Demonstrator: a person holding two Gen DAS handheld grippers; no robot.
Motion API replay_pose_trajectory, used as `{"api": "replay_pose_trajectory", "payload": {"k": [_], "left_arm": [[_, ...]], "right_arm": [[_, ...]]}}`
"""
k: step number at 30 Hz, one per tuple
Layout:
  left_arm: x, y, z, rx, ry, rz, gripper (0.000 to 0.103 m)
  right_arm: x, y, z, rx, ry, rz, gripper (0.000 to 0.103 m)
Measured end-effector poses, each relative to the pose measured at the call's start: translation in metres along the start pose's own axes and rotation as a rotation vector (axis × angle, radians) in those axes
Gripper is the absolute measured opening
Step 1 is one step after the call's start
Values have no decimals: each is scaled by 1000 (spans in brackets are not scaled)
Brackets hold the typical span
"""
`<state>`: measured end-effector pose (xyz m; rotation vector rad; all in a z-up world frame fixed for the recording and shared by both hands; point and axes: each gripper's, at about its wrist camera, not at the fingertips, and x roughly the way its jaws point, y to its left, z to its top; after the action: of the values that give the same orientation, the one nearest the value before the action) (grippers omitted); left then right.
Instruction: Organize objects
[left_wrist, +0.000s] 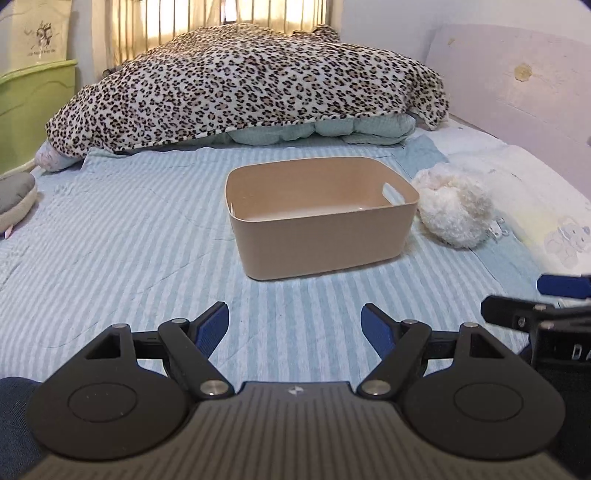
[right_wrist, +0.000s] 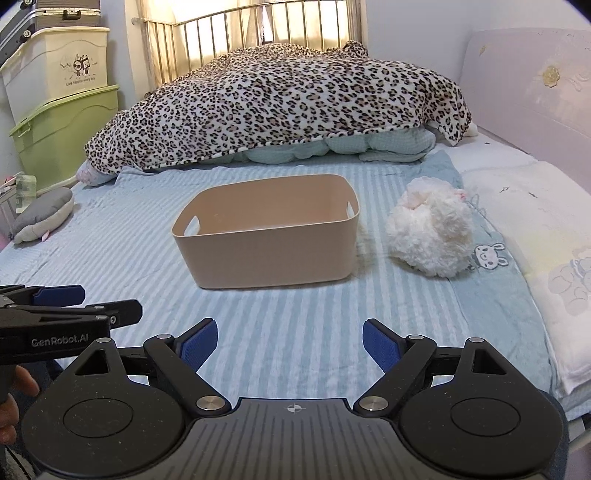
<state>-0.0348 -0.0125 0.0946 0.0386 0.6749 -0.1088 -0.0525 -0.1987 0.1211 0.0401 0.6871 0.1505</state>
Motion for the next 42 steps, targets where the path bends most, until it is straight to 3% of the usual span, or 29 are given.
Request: {"api": "replay_pose_trajectory", "payload": {"k": [20,42], "left_arm": [[-44,-1,-26,-9,-14,-11,79],[-59,-2,-26,2,-26,-2,84]], "right_arm": [[-38,4,-15,28,-12,35,89],[-41,5,-17,22,-6,50,91]]}}
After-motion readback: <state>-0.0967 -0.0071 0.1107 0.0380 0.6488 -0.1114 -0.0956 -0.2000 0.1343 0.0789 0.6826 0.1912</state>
